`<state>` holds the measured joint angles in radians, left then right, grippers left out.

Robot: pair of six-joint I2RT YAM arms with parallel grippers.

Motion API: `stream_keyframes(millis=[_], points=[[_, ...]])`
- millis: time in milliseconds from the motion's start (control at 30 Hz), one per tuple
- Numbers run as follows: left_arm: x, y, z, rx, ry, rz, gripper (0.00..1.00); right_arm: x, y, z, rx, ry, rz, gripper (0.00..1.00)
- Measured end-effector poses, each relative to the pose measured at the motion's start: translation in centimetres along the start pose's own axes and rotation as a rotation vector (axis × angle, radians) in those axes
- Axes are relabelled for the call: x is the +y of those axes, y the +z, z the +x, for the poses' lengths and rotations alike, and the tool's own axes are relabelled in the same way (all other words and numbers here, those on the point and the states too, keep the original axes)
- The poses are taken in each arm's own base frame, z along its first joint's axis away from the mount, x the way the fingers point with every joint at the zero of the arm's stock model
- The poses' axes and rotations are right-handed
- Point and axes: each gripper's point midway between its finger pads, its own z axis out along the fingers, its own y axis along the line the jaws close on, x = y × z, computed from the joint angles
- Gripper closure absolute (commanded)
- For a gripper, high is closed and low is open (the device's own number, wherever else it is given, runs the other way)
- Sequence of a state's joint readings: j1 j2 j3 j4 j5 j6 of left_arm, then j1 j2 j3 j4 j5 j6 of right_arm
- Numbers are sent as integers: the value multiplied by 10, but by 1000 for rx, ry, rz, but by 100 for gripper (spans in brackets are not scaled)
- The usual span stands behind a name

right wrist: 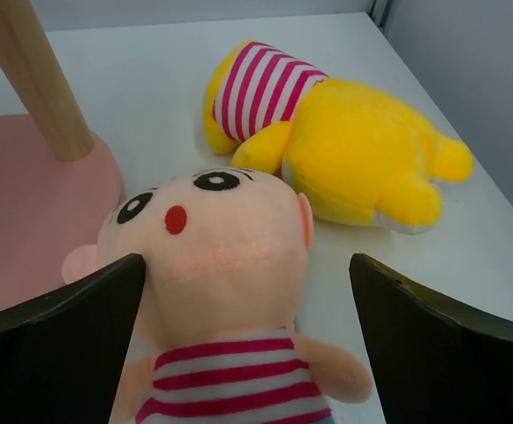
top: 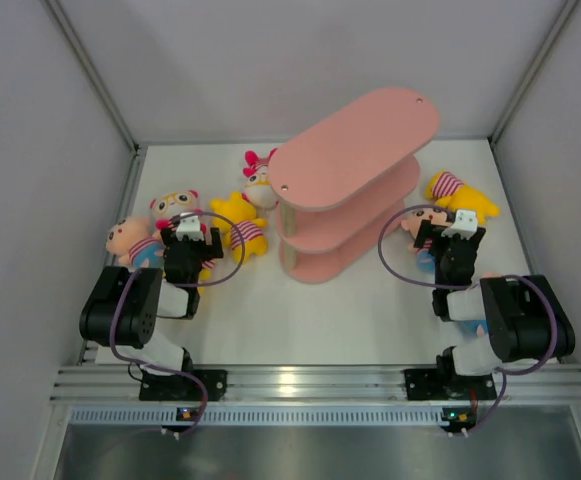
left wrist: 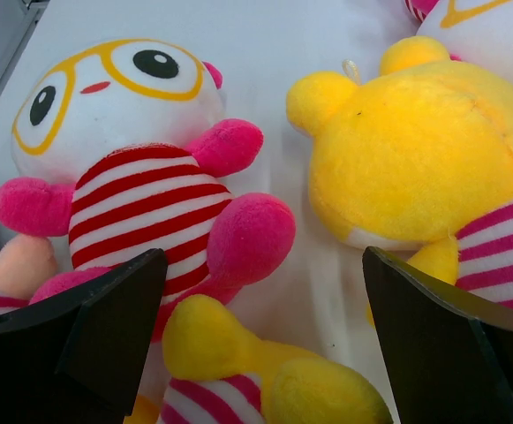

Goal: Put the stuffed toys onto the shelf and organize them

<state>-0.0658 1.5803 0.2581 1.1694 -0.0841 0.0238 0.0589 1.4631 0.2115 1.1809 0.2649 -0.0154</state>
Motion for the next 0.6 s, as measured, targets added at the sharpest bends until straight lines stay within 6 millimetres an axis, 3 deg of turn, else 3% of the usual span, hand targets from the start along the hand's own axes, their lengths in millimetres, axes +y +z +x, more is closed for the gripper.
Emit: stream_keyframes(millis=[133,233,333,433,500,567,600], points=[[0,0,0,1,0,0,1,-3,-1,-1,3,2,15,1],[0,0,1,3,0,0,1,-13,-10,-19,-7,42,77,1],[0,1,2,9,-2,3,1,-23,-20,-66,-67,151,130,1],[1,4,-2,46,-1,7,1,-23,-28,-128,-119,259,122,1],[-3,9,-22,60,10,37,1,-21,-33,-159,-109,316,109,1],[-7,16,-62,21,22,68,2,-15,-38,-164,-26,351,88,1],[-9,17,-75,28,31,86,3,-10,-40,-157,28,366,73,1]])
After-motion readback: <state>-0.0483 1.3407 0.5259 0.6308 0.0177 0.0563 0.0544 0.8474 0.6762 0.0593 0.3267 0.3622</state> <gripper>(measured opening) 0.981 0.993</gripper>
